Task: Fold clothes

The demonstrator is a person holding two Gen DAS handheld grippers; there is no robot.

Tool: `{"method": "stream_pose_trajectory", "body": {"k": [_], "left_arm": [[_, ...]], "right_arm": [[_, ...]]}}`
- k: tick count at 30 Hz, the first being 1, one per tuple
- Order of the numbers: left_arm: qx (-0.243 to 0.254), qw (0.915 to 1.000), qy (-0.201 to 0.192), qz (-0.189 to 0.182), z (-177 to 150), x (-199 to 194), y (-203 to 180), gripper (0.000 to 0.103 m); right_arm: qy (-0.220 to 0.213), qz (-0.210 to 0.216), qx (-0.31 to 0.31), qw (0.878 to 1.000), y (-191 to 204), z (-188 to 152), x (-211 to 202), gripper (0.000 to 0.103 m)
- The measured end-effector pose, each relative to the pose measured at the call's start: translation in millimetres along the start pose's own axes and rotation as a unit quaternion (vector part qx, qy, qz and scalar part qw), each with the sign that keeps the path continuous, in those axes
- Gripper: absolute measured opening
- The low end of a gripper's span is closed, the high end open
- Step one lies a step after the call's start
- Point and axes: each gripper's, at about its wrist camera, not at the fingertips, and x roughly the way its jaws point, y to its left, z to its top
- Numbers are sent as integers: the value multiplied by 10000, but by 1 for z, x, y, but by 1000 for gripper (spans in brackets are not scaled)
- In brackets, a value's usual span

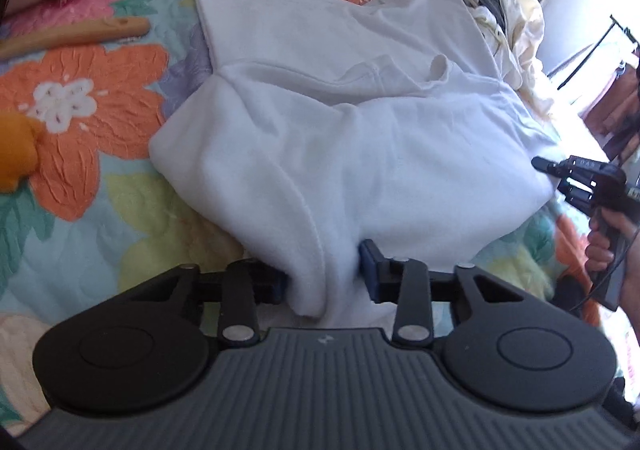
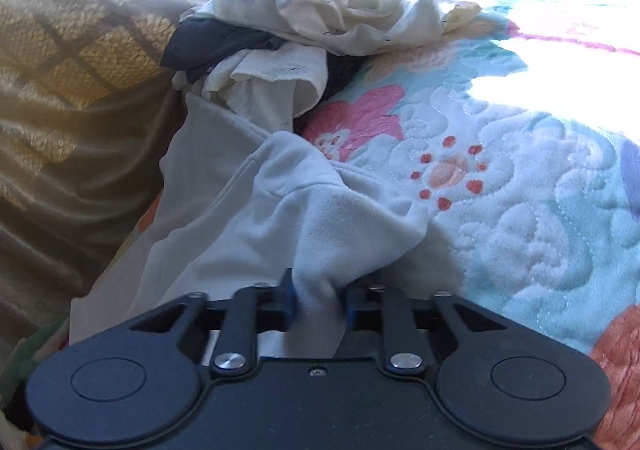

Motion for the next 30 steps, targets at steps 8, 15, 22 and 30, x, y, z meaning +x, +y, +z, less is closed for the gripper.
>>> {"method": "stream_pose_trajectory", "body": {"k": [8,15,22,30], "left_arm": [[514,9984,-175,128,6,-51,-31,18],[-38,9983,324,-479,2,-90,-30,18],[733,9921,1009,131,-53,-52,-55,21],[812,9948,501,342,-40,-76,-52,49]], "right_arm": [[-399,-149,-894,9951,50,10,-59,17],[-571,-621,-1140,9899,53,-14,-122,16],[-77,-553,403,9976,-36,-48,-120,16],[-338,-581,-287,9973,0,-42,-137,16]]}}
